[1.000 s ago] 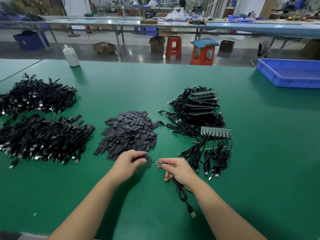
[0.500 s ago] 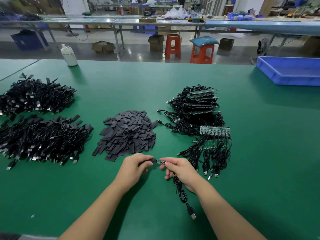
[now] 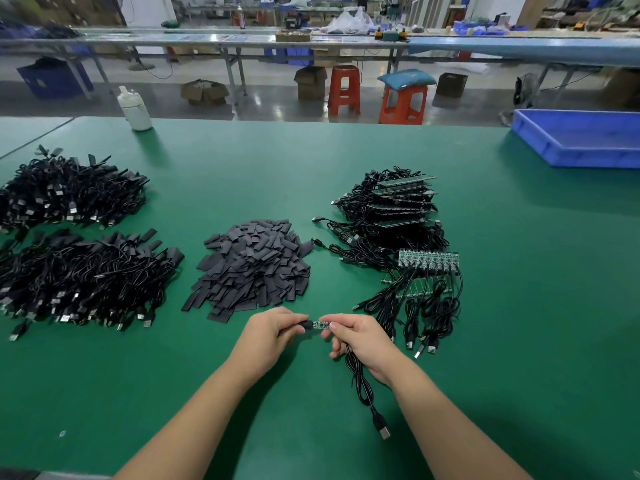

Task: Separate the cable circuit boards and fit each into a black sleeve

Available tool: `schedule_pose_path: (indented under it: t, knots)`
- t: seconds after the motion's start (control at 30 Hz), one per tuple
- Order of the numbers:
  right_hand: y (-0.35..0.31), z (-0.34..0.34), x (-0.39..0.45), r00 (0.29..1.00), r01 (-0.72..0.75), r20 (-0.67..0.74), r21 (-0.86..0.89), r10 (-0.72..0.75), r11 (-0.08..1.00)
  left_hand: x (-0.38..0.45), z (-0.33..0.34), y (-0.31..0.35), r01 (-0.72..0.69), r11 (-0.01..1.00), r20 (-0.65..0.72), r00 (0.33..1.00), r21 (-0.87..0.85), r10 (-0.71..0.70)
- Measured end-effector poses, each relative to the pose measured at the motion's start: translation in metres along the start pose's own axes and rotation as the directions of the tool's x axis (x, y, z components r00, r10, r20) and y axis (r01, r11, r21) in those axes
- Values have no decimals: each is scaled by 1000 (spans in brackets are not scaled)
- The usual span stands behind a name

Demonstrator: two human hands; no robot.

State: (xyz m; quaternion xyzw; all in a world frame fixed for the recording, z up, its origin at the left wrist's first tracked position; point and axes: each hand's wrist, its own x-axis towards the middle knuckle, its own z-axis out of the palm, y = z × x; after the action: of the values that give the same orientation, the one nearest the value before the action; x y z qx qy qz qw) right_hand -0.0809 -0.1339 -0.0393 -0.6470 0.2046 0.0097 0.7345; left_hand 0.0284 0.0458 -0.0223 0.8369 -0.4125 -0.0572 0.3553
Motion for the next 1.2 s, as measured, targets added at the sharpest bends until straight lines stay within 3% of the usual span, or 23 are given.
schedule_pose_path:
  t: [0.13, 0.37, 0.73, 1.07, 1.2]
  knots:
    - [-2, 1, -2, 1000, 4, -4, -1, -4, 1000, 0, 2, 0, -58, 998, -6, 998, 23, 58]
    - [-1, -1, -1, 1000, 3, 5, 8, -3, 1000, 1, 7, -3, -4, 1000, 14, 1000, 17, 4]
    - [1, 1, 0, 999, -3, 39, -26, 3, 1000, 4, 5, 1, -45, 992, -22, 999, 121, 48]
    - [1, 3, -1, 999, 3, 38, -46, -2, 999, 3, 3, 4, -123, 973, 84, 991, 196, 109]
    - [0, 4, -1, 999, 4, 37, -59, -2, 998, 3, 5, 7, -86, 987, 47, 996, 136, 80]
